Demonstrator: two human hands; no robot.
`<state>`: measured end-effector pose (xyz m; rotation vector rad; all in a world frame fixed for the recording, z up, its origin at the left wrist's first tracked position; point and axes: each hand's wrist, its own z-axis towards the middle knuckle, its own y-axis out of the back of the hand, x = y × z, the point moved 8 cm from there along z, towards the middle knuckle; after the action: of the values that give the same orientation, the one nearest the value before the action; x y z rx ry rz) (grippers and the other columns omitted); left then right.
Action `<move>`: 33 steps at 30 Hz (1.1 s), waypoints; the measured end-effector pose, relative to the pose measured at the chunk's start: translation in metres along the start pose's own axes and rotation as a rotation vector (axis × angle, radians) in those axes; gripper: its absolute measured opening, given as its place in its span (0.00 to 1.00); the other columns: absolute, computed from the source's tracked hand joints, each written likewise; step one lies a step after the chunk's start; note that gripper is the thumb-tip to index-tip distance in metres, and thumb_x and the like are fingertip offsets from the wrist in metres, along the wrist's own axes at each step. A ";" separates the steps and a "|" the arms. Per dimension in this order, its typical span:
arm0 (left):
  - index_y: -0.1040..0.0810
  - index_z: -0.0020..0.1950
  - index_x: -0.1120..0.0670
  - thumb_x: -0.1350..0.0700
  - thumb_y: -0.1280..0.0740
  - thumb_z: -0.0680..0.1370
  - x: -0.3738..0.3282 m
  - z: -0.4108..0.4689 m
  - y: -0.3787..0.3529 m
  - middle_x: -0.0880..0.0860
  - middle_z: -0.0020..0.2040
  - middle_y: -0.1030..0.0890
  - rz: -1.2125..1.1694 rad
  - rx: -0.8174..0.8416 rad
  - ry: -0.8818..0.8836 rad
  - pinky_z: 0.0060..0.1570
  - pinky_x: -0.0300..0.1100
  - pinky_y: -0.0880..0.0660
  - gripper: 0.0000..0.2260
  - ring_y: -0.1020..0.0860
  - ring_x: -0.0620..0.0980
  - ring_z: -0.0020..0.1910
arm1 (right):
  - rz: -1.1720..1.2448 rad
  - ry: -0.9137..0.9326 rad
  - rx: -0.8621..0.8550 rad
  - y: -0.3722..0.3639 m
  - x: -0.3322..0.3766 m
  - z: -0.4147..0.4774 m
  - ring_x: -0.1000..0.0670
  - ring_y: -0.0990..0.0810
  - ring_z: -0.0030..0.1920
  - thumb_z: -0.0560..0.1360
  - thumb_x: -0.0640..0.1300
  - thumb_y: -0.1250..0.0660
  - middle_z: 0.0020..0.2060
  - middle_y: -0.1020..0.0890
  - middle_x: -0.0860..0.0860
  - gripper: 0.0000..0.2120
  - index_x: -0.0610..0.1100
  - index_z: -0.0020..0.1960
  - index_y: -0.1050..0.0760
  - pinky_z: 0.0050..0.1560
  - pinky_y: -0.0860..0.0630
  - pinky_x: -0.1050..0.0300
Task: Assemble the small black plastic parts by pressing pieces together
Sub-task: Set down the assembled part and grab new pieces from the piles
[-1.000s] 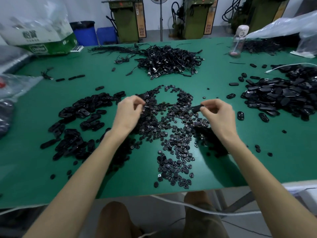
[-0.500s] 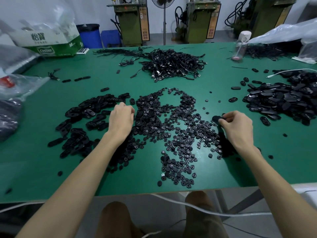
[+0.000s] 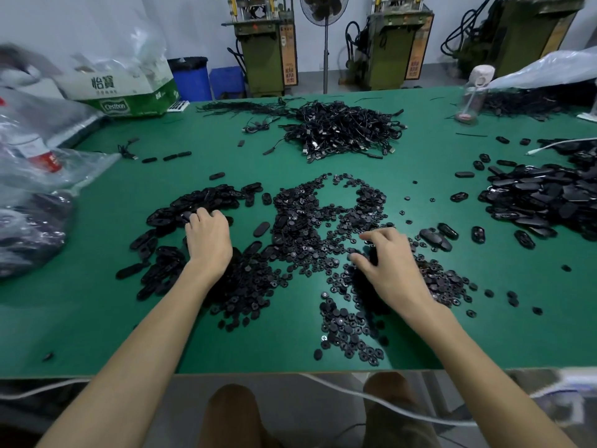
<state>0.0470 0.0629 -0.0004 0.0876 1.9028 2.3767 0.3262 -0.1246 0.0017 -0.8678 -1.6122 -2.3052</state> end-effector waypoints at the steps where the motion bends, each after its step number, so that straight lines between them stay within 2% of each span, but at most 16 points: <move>1: 0.24 0.59 0.66 0.65 0.36 0.83 0.001 0.000 0.002 0.67 0.61 0.25 -0.040 -0.021 -0.013 0.62 0.56 0.30 0.06 0.28 0.66 0.62 | 0.015 0.012 0.018 -0.005 0.001 0.001 0.48 0.34 0.72 0.81 0.51 0.30 0.69 0.27 0.47 0.25 0.43 0.74 0.28 0.73 0.37 0.54; 5: 0.20 0.56 0.64 0.59 0.38 0.86 0.006 -0.004 0.009 0.65 0.56 0.21 -0.089 -0.098 -0.064 0.57 0.56 0.30 0.09 0.25 0.66 0.58 | 0.000 0.049 0.022 -0.016 0.000 0.001 0.49 0.34 0.71 0.81 0.51 0.32 0.68 0.26 0.48 0.23 0.41 0.72 0.26 0.71 0.36 0.56; 11: 0.20 0.60 0.62 0.59 0.40 0.86 0.018 -0.005 0.020 0.62 0.63 0.24 -0.126 -0.254 -0.067 0.67 0.61 0.38 0.11 0.29 0.65 0.64 | -0.031 0.080 -0.004 -0.019 0.000 0.001 0.49 0.33 0.70 0.82 0.51 0.33 0.67 0.25 0.48 0.20 0.40 0.68 0.22 0.68 0.34 0.56; 15: 0.21 0.59 0.62 0.55 0.42 0.87 0.007 -0.004 0.034 0.61 0.62 0.24 -0.288 -0.318 -0.083 0.66 0.57 0.37 0.13 0.29 0.62 0.62 | -0.021 0.091 -0.025 -0.018 0.001 0.001 0.50 0.32 0.67 0.82 0.49 0.32 0.64 0.24 0.49 0.14 0.41 0.62 0.20 0.63 0.33 0.58; 21: 0.19 0.57 0.57 0.53 0.41 0.87 -0.026 -0.006 0.033 0.56 0.61 0.26 -0.382 -0.237 -0.114 0.63 0.54 0.41 0.13 0.32 0.57 0.63 | 0.025 0.101 -0.046 -0.015 0.000 0.000 0.52 0.31 0.58 0.81 0.46 0.30 0.57 0.23 0.51 0.06 0.43 0.52 0.20 0.56 0.34 0.60; 24: 0.18 0.53 0.56 0.52 0.39 0.86 -0.035 -0.010 0.034 0.55 0.60 0.23 -0.454 -0.211 -0.110 0.62 0.52 0.41 0.12 0.29 0.57 0.62 | 0.071 0.097 -0.062 -0.012 -0.001 0.000 0.54 0.31 0.55 0.80 0.44 0.29 0.52 0.23 0.53 0.03 0.46 0.48 0.21 0.55 0.34 0.59; 26: 0.19 0.52 0.56 0.53 0.39 0.86 -0.037 -0.013 0.035 0.53 0.52 0.18 -0.675 -0.148 -0.079 0.58 0.45 0.31 0.11 0.20 0.53 0.54 | 0.100 0.086 -0.083 -0.009 -0.002 0.000 0.53 0.29 0.55 0.79 0.43 0.28 0.51 0.22 0.54 0.02 0.46 0.48 0.20 0.55 0.33 0.58; 27: 0.19 0.53 0.57 0.54 0.39 0.86 -0.040 -0.014 0.034 0.52 0.48 0.17 -0.837 -0.088 -0.053 0.50 0.38 0.25 0.11 0.16 0.49 0.46 | 0.119 0.078 -0.105 -0.007 -0.002 -0.001 0.52 0.28 0.55 0.79 0.43 0.28 0.50 0.22 0.54 0.02 0.46 0.48 0.20 0.55 0.34 0.59; 28: 0.20 0.53 0.57 0.55 0.39 0.86 -0.044 -0.017 0.032 0.53 0.44 0.16 -0.976 -0.030 -0.030 0.40 0.32 0.24 0.10 0.15 0.45 0.39 | 0.138 0.072 -0.136 -0.004 -0.002 -0.001 0.52 0.27 0.54 0.79 0.43 0.28 0.49 0.21 0.53 0.02 0.45 0.48 0.19 0.54 0.34 0.58; 29: 0.20 0.53 0.58 0.56 0.39 0.86 -0.049 -0.022 0.032 0.55 0.43 0.16 -1.073 0.020 -0.022 0.33 0.32 0.24 0.10 0.16 0.43 0.34 | 0.159 0.070 -0.173 0.000 -0.003 -0.002 0.52 0.26 0.53 0.78 0.42 0.27 0.47 0.20 0.53 0.02 0.45 0.48 0.19 0.53 0.33 0.58; 31: 0.20 0.53 0.58 0.58 0.38 0.86 -0.064 -0.032 0.029 0.58 0.45 0.16 -1.199 0.111 -0.025 0.32 0.33 0.23 0.08 0.17 0.43 0.33 | 0.199 0.070 -0.229 0.007 -0.003 -0.005 0.51 0.24 0.49 0.77 0.42 0.26 0.45 0.19 0.53 0.01 0.45 0.48 0.18 0.52 0.28 0.55; 33: 0.20 0.57 0.61 0.61 0.37 0.85 -0.081 -0.043 0.025 0.59 0.48 0.16 -1.307 0.201 -0.027 0.35 0.36 0.21 0.07 0.16 0.45 0.36 | 0.222 0.065 -0.245 0.010 -0.003 -0.006 0.51 0.22 0.48 0.77 0.43 0.26 0.44 0.17 0.53 0.02 0.45 0.48 0.17 0.52 0.25 0.53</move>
<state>0.1218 0.0072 0.0161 -0.8213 1.3983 1.2666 0.3315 -0.1341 0.0062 -0.9571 -1.1587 -2.3736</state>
